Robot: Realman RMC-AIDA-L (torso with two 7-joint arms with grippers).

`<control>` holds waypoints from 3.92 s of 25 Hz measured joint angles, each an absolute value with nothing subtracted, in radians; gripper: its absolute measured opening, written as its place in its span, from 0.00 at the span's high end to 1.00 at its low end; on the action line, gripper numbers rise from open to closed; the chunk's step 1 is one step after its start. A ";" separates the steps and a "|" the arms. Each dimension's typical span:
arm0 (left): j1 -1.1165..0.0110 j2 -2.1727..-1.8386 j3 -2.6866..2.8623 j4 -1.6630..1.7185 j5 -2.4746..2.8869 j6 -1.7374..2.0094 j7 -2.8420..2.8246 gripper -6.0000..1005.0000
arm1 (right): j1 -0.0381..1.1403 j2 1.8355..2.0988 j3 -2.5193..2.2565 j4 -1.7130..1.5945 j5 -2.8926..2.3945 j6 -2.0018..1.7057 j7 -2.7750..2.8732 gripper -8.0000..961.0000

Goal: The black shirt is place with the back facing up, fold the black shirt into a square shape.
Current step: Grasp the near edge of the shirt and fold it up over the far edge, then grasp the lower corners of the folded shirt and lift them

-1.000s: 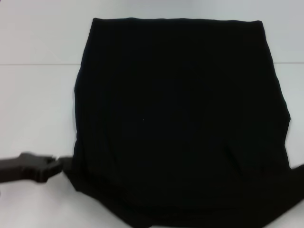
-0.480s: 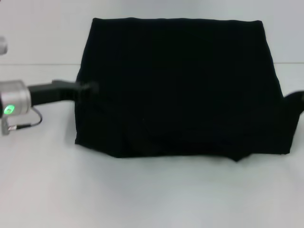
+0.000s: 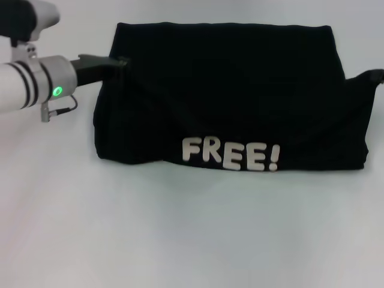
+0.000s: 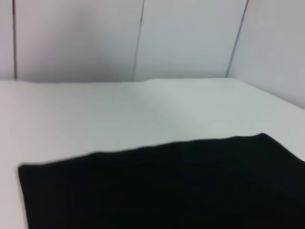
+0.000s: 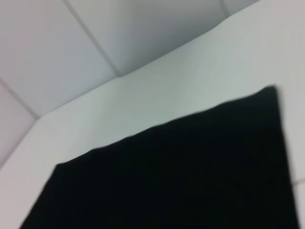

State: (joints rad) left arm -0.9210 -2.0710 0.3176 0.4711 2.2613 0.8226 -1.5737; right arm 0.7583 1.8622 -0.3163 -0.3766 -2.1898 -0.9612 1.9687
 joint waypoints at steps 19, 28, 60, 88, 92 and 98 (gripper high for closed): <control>-0.962 -2.100 0.309 0.288 1.863 0.515 -1.025 0.96 | 0.828 1.945 -0.341 -0.299 -2.148 -0.646 1.826 0.93; -0.930 -2.119 0.319 0.284 1.806 0.520 -0.970 0.93 | 0.817 1.966 -0.342 -0.296 -2.133 -0.627 1.804 0.92; -0.729 -2.155 0.602 0.673 1.811 0.770 -1.434 0.11 | 0.710 1.924 -0.490 -0.602 -2.072 -1.076 2.074 0.25; -0.607 -2.170 0.618 0.761 2.333 0.933 -1.359 0.11 | 0.620 1.901 -0.468 -0.569 -1.950 -1.167 2.077 0.25; -0.615 -2.169 0.633 0.753 2.358 0.927 -1.358 0.11 | 0.618 1.905 -0.467 -0.568 -1.950 -1.167 2.077 0.25; -0.633 -2.170 0.691 0.720 2.359 0.868 -1.358 0.11 | 0.617 1.907 -0.466 -0.568 -1.950 -1.163 2.077 0.25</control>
